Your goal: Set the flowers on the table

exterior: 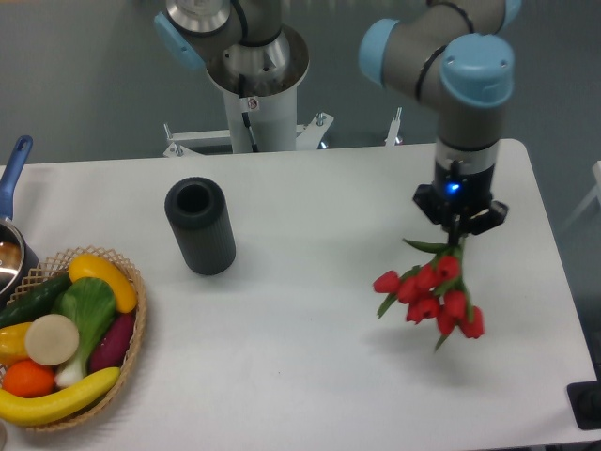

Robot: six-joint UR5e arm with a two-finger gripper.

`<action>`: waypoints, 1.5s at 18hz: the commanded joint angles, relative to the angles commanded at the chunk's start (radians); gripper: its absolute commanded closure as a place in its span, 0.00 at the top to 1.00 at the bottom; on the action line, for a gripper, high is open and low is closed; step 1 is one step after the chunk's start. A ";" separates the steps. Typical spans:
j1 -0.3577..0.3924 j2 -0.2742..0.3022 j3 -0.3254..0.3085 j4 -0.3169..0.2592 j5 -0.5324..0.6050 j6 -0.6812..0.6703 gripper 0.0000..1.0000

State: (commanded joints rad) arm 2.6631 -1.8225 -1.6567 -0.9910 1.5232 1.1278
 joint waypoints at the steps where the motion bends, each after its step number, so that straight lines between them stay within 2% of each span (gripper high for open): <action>1: -0.006 0.008 -0.003 -0.003 0.003 -0.019 0.00; 9: -0.057 -0.001 -0.058 -0.014 0.009 -0.017 0.00; 17: -0.057 -0.026 -0.110 -0.012 0.009 -0.014 0.00; 23: -0.058 -0.047 -0.124 -0.005 0.009 -0.017 0.00; 25: -0.060 -0.051 -0.118 -0.017 0.011 -0.016 0.09; 26: -0.060 -0.051 -0.123 -0.017 0.006 -0.016 0.19; 27: -0.060 -0.052 -0.123 -0.014 0.006 -0.020 0.34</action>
State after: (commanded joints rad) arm 2.6032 -1.8745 -1.7794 -1.0048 1.5294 1.1076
